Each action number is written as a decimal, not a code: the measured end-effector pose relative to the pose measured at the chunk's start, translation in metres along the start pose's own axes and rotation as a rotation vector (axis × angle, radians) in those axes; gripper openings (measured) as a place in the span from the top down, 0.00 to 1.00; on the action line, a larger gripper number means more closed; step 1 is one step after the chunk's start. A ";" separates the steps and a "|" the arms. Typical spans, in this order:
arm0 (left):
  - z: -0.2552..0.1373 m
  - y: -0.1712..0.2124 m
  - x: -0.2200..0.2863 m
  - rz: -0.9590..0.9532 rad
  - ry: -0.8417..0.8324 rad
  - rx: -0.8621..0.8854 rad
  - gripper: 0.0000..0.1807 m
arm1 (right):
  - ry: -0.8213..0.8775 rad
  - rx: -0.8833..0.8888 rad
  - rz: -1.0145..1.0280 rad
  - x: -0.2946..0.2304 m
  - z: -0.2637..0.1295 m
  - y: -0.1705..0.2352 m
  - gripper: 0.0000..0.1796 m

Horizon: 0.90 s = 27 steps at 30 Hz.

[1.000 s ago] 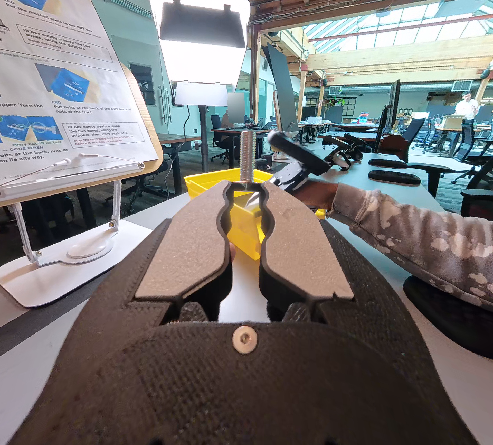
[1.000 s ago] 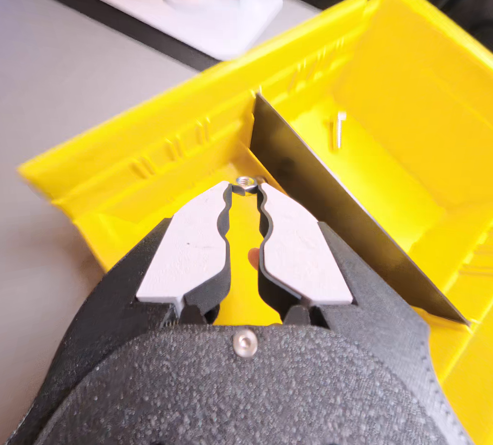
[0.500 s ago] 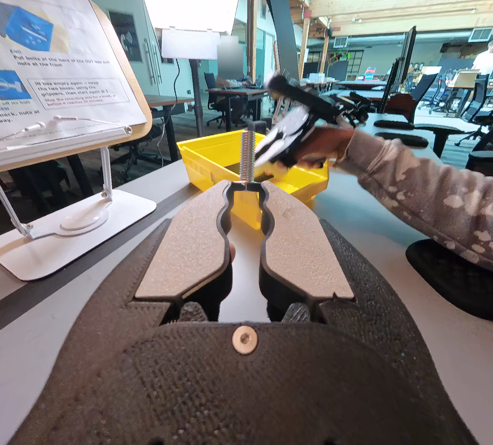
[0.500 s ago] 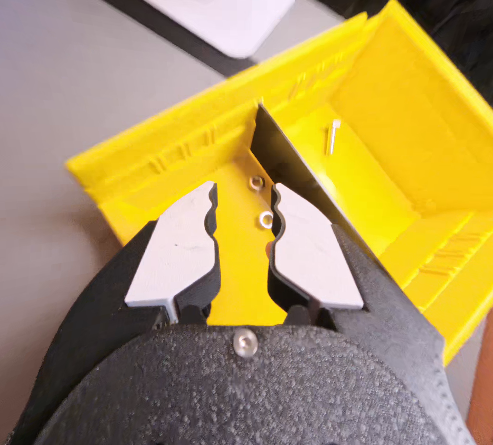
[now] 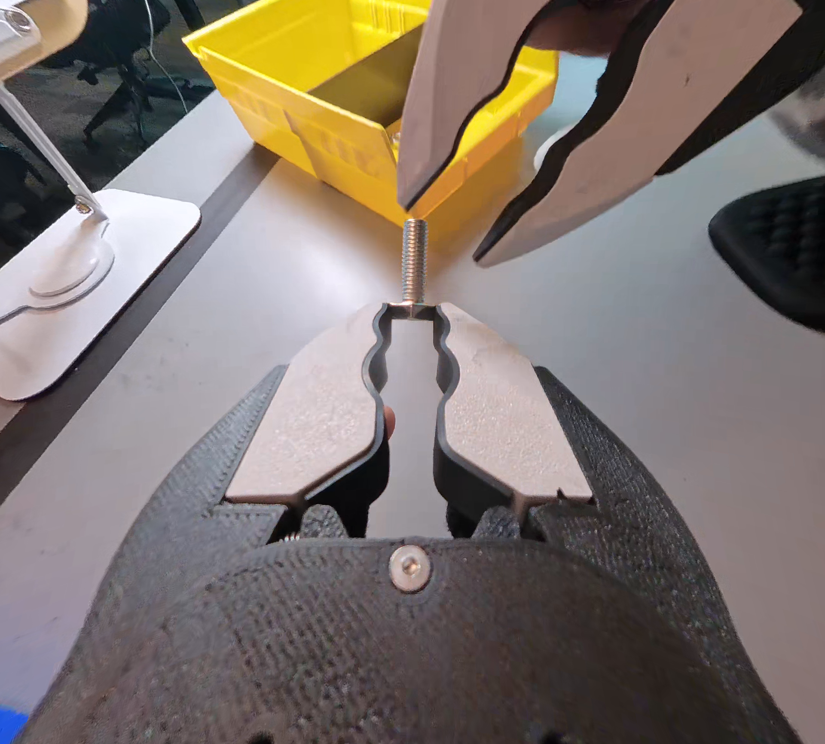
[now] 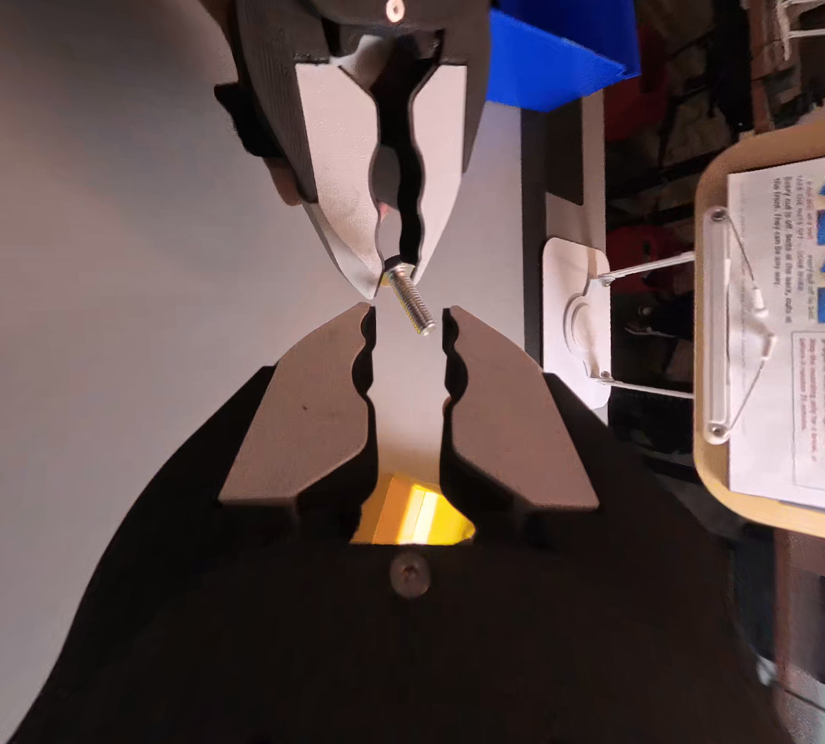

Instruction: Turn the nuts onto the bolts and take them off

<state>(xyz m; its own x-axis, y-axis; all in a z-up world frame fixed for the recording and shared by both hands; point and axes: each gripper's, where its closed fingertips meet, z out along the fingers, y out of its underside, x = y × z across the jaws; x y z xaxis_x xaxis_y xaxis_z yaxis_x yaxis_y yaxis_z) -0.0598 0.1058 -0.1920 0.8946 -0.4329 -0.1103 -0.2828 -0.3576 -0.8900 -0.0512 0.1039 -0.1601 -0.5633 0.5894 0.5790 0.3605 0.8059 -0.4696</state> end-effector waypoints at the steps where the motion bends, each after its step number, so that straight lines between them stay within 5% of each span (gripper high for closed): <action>1: 0.002 0.003 0.001 0.026 -0.009 -0.028 0.90 | -0.009 -0.038 -0.041 -0.003 0.006 0.002 0.84; 12: 0.008 0.014 0.008 0.150 -0.024 -0.116 0.90 | -0.026 -0.159 -0.175 -0.019 0.031 0.019 0.94; 21: 0.003 -0.004 0.009 0.095 -0.011 -0.001 0.90 | -0.063 -0.002 0.034 -0.015 0.018 0.018 0.95; 27: -0.019 -0.025 -0.014 -0.005 -0.061 0.150 0.90 | 0.067 0.115 0.248 0.047 -0.020 0.042 0.95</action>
<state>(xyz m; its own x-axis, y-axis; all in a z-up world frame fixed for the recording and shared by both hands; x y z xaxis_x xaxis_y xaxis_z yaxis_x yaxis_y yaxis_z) -0.0717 0.1046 -0.1602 0.9165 -0.3791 -0.1280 -0.2274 -0.2304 -0.9462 -0.0473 0.1664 -0.1395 -0.4166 0.7736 0.4776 0.3929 0.6269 -0.6728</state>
